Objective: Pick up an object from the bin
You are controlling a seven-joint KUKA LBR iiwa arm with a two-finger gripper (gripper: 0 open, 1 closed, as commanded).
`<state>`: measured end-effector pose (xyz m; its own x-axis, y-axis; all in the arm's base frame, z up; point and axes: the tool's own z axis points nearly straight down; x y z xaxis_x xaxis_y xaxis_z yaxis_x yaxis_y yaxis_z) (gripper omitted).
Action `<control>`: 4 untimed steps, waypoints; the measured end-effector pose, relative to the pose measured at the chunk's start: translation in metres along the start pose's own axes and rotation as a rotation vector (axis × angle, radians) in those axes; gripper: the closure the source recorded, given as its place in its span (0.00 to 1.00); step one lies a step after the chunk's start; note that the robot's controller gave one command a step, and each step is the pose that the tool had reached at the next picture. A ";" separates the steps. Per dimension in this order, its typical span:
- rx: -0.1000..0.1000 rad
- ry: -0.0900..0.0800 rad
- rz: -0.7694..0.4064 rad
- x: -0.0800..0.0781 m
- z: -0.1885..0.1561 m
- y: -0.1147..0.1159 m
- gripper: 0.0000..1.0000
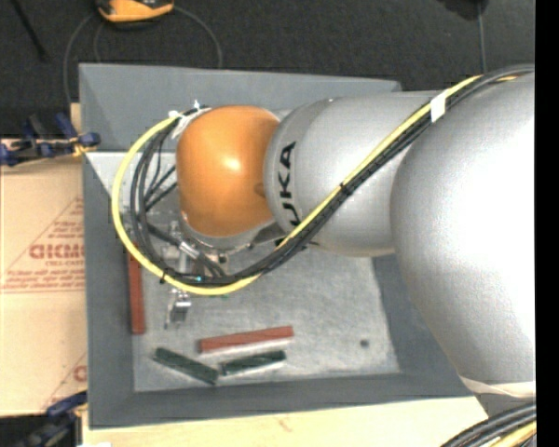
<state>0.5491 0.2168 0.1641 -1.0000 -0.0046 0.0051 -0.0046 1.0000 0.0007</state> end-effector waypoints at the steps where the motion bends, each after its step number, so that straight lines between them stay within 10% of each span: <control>1: -0.002 -0.008 0.004 -0.002 -0.004 -0.001 0.00; 3: 0.004 -0.003 -0.069 0.063 0.064 -0.031 0.00; 4: -0.012 -0.014 0.126 0.072 0.086 -0.084 1.00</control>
Offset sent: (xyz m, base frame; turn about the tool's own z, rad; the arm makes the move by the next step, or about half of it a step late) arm -0.0661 -0.0474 -0.0632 -0.0116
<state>0.4767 0.1322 0.0789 -0.9926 0.1214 -0.0081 0.1213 0.9925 0.0132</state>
